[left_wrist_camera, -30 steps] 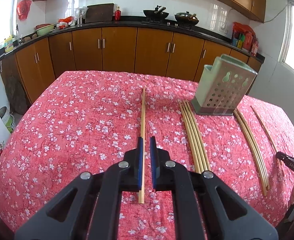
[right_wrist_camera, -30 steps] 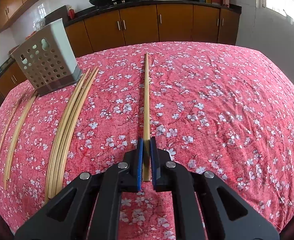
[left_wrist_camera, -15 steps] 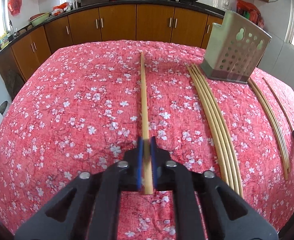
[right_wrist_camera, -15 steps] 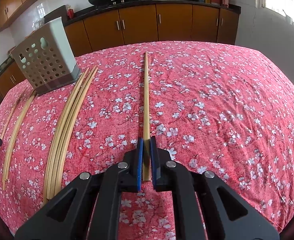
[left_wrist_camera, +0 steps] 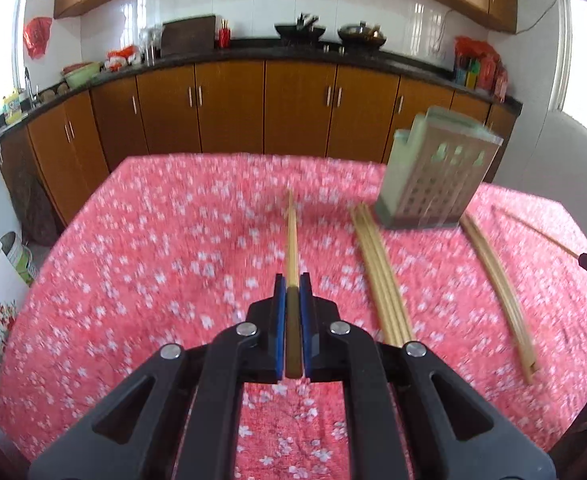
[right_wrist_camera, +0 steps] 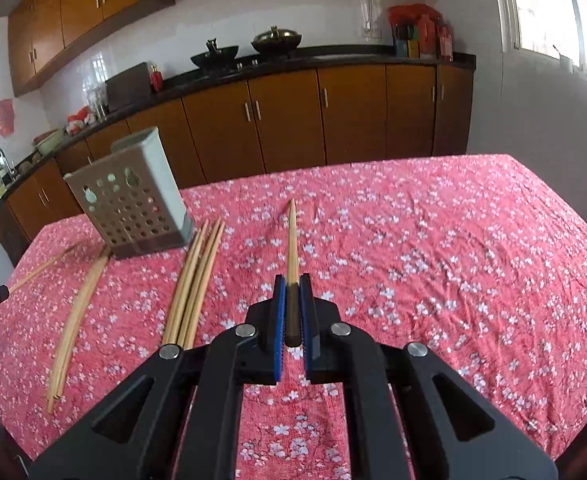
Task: Organize utensils
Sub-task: 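Lift the chopstick with the right tool and carry it over the grey holder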
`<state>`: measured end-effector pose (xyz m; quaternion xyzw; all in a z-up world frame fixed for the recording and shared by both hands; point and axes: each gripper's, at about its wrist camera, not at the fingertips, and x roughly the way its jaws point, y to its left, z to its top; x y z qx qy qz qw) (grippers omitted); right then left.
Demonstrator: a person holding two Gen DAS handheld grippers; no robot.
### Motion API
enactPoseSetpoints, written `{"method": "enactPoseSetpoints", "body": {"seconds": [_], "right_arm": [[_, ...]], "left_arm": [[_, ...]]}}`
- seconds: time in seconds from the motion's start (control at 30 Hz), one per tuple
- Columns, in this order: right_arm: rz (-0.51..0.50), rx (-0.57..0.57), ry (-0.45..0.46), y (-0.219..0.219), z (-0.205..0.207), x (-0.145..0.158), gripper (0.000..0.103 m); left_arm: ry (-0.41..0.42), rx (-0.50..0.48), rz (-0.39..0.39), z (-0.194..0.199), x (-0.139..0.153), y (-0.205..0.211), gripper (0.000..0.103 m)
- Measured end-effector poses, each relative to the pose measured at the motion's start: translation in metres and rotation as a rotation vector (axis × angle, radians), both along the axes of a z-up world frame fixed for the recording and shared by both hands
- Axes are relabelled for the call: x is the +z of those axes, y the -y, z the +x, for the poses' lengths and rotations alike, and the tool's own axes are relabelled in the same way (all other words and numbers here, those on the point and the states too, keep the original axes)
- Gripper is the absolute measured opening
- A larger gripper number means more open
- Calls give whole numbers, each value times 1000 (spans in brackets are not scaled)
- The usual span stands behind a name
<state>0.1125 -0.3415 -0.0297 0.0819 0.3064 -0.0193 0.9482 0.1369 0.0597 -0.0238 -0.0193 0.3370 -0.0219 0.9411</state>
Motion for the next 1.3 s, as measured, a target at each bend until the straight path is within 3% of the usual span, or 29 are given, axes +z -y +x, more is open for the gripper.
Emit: {"method": "enactPoseSetpoints", "body": {"seconds": [0.3,0.67,0.83,0.93,1.13,1.3], "right_arm": [[4,-15,194,-1,-10,56,8],[6,-29,244,0,10,85,8],[-15,-36,302,-4,26,119,8],[-17,-26,365,-9,30,146,8],[25,18,536,-31,30,202,8],[57,81,610,-57,36,212,8]], "left_arm": [[187,32,-68,1,76,-1,8],[217,45,-53,25,101,3,8],[261,56,-38,35,124,4,8],[321,56,-41,39,152,8,8],[448,35,-109,42,206,24,8],[522,5,-187,44,227,46,8]]}}
